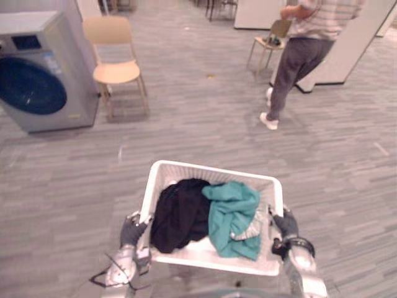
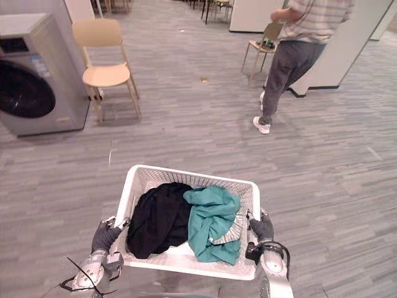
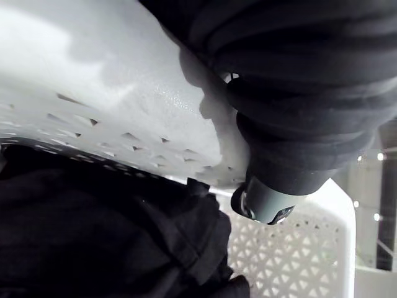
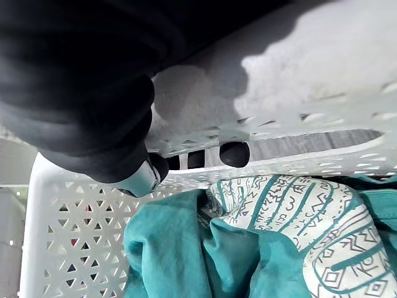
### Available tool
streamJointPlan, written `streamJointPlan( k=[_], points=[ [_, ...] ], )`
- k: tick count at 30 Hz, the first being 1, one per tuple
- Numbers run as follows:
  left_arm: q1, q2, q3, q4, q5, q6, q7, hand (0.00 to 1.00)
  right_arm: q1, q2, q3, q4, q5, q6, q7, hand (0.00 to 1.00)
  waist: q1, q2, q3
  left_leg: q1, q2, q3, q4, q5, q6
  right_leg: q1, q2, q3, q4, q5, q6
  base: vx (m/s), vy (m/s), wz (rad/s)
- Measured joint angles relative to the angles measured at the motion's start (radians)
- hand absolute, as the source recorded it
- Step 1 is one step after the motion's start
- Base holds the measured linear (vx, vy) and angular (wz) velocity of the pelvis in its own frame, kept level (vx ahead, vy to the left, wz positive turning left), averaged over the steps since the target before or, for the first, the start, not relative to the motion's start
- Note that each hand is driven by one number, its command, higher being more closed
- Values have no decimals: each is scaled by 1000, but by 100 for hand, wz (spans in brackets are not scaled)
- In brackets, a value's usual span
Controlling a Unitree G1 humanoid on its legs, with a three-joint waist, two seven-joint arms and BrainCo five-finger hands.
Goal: Pick up the laundry basket with both hands and put the clothes into the washing machine.
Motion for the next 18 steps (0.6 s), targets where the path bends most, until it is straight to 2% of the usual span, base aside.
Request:
streamJointPlan(
  k=[1, 2, 3, 4, 5, 6, 7, 8, 9, 10, 11, 12, 13, 14, 15, 16, 17, 18],
  points=[
    [-6, 0, 1, -4, 0, -1, -1, 100, 2, 1, -3, -13, 0, -1, 0, 100, -7, 4, 0, 31, -1, -10, -24, 0, -1, -21, -2, -56, -91, -10, -21, 697, 158, 32],
    [-18, 0, 4, -7, -1, -4, -2, 100, -2, 4, -6, -24, 2, -4, 0, 100, -24, 4, -3, 77, -1, -21, -51, -4, -9, -34, -1, -166, -318, -8, -57, 579, 91, 38],
    [-28, -1, 4, -6, -1, -4, -3, 100, -3, 6, -11, -28, 3, -6, -1, 100, -26, 3, -2, 96, -2, -30, -51, -12, -24, -36, 4, -217, -433, 8, -82, 890, 75, 38],
    [-40, -3, 4, -5, -1, -4, -8, 100, -8, 7, -19, -29, 8, -6, -2, 100, -22, 4, -3, 138, 0, -37, -46, -34, -62, -49, 41, -262, -646, 65, -127, 766, 28, 22],
    [-41, -7, 9, -4, -1, -4, -11, 100, -10, 5, -17, -28, 9, -6, -3, 100, -19, -4, -14, 161, 0, -46, -34, -47, -83, -49, 93, -238, -772, 167, -158, 955, 16, 41],
    [-41, -13, 9, 9, 0, -4, -16, 100, -4, 2, -16, -24, 8, -6, -5, 100, -33, 17, -14, 183, 13, -85, -3, -52, -92, -33, 121, -206, -779, 279, -191, 656, 10, 39],
    [-44, -49, 22, 40, 1, 0, -23, 100, -14, -22, -15, -15, 8, 3, -6, 100, -35, 73, -33, 189, 53, -132, 69, -36, -100, -16, 140, -195, -713, 239, -210, 955, 101, 43],
    [-50, -84, 40, 52, 4, 12, -26, 100, -22, -54, -2, -17, 7, 15, -5, 100, -42, 62, -20, 168, 14, -154, 169, 104, -131, -48, 64, -158, -530, 149, -234, 767, 64, 38],
    [-47, -112, 43, 64, 6, 11, -23, 100, -18, -81, 14, -19, 8, 9, -3, 100, -70, 19, 7, 163, -41, -134, 242, 261, -86, -86, -23, -209, -315, 80, -314, 740, 4, 28],
    [-38, -130, 48, 91, 6, 4, -27, 100, -11, -99, 14, -17, 9, 2, 2, 100, -51, 77, -17, 153, -17, -109, 311, 338, -101, -61, 24, -214, -340, 49, -256, 554, -245, 19],
    [-20, -133, 38, 88, 7, -1, -35, 100, 12, -100, 11, -26, 11, 2, -6, 100, -46, 144, -50, 31, 85, -102, 593, 431, -174, 79, 150, -302, -641, 60, -239, 516, -200, -16],
    [-20, -131, 34, 69, 6, -2, -31, 100, 6, -97, 15, -18, 12, 2, -7, 100, -40, 168, -50, -39, 140, -107, 709, 410, -163, 103, 188, -282, -673, 65, -247, 622, -116, -21],
    [-28, -115, 46, 64, 6, -5, -37, 100, -14, -79, 17, -6, 22, 2, -6, 100, -33, 168, -43, -137, 189, -91, 830, 362, -125, 151, 214, -263, -707, 36, -235, 596, 65, -36],
    [-26, -79, 53, 64, 3, -5, -37, 100, -25, -58, 33, -2, 26, 4, -7, 100, -7, 125, -20, -240, 227, -88, 888, 285, -63, 259, 216, -229, -786, 30, -225, 714, 86, -29],
    [-23, -70, 59, 65, -1, -8, -37, 100, -24, -53, 42, -1, 30, 3, -8, 100, 12, 99, -12, -302, 240, -83, 870, 235, -64, 317, 211, -217, -837, 40, -207, 592, 68, -26],
    [-23, -68, 59, 71, -1, -12, -37, 100, -25, -52, 45, 5, 31, 1, -9, 100, 14, 81, -10, -338, 248, -77, 838, 203, -69, 350, 205, -208, -869, 45, -191, 582, 113, -22],
    [-23, -68, 59, 79, -5, -14, -36, 100, -36, -52, 45, 15, 31, 2, -12, 100, 29, 64, -4, -398, 256, -56, 732, 155, -77, 403, 191, -190, -908, 49, -174, 568, 181, -31],
    [-25, -72, 56, 88, -8, -17, -36, 100, -42, -56, 44, 27, 31, 2, -20, 100, 39, 56, -2, -433, 249, -48, 553, 139, -79, 436, 171, -179, -926, 47, -156, 553, 226, -37]
  ],
)
